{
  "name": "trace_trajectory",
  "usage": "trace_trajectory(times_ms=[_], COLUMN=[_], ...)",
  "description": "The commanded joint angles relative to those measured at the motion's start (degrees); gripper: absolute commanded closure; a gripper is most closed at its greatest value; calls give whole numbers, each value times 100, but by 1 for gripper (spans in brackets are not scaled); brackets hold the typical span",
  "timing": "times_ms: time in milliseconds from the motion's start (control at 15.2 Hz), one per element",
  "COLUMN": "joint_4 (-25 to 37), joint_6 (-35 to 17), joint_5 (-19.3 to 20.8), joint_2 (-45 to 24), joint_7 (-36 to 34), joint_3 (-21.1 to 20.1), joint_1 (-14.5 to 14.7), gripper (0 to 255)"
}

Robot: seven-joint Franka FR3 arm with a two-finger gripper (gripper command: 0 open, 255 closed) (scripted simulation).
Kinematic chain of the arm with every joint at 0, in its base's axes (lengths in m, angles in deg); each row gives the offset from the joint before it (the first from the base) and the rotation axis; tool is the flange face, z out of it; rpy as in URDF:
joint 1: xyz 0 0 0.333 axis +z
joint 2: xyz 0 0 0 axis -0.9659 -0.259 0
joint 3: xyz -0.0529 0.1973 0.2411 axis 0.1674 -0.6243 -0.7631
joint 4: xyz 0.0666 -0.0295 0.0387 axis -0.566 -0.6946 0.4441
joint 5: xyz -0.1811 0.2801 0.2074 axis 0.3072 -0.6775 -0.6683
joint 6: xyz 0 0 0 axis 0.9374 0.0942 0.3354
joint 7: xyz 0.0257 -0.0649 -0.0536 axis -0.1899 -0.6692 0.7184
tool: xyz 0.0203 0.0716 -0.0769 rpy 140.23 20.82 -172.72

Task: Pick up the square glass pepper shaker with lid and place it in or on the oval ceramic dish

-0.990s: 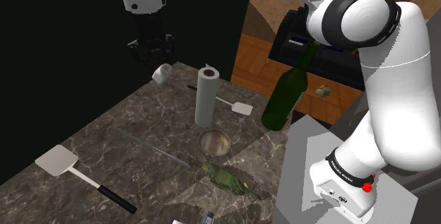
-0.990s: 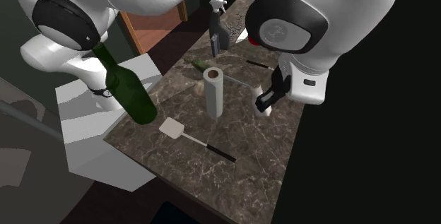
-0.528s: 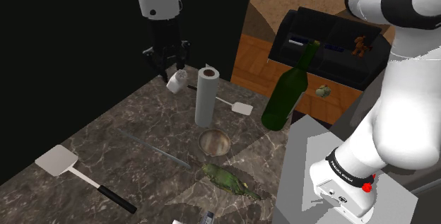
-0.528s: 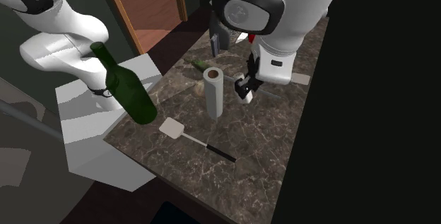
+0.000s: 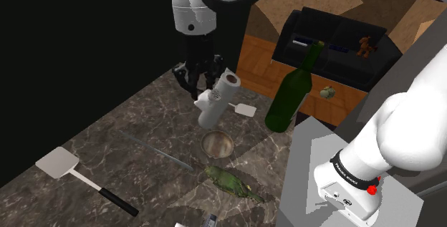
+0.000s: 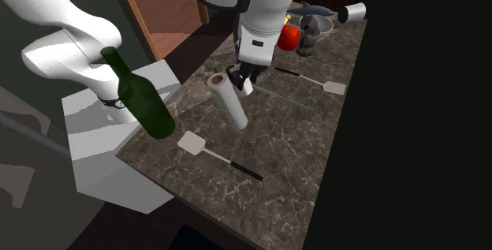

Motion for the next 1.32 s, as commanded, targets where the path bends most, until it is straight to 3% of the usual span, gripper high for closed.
trace_trajectory(times_ms=[0, 198, 1254], joint_4=[-499, -1196, -1872], joint_6=[-123, -199, -1290], joint_5=[-213, -567, -412], joint_2=[427, 1121, 667], joint_7=[40, 130, 51], joint_3=[-36, -62, -137], joint_1=[0, 54, 87], gripper=[255, 255, 255])
